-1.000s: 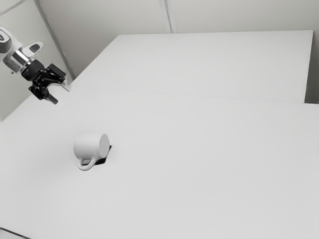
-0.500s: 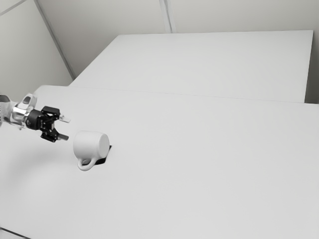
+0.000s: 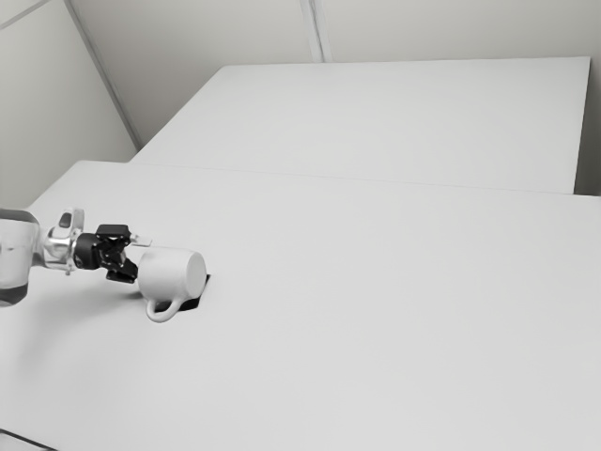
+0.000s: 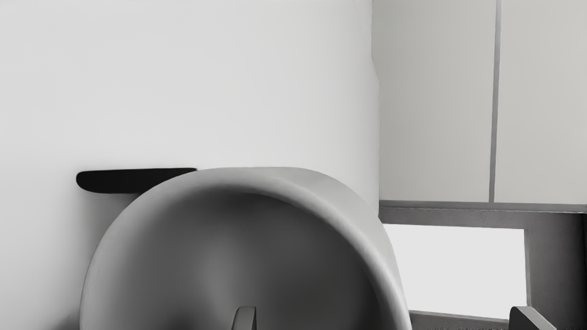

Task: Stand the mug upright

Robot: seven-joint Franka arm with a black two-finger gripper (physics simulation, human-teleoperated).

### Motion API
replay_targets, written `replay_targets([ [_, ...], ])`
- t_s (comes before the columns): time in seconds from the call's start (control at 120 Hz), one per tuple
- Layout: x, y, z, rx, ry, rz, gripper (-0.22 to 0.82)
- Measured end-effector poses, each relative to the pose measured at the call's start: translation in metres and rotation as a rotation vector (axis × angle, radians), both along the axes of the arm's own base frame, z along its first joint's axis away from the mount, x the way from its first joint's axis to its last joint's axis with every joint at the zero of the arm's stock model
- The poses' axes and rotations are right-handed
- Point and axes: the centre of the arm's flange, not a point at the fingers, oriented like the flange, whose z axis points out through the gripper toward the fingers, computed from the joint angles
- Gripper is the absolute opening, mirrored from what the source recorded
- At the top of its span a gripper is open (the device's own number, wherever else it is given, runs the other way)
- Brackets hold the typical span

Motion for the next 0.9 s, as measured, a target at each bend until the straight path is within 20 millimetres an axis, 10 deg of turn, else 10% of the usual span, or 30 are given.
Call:
replay_targets([
  [0.317, 0.003, -0.006, 0.001, 0.004, -0.079, -0.024, -0.04],
  [0.625, 0.003, -0.012, 0.056, 0.021, -0.196, -0.060, -0.16],
  [0.9, 0.037, -0.102, 0.149, 0.345, -0.182, -0.342, -0.18],
])
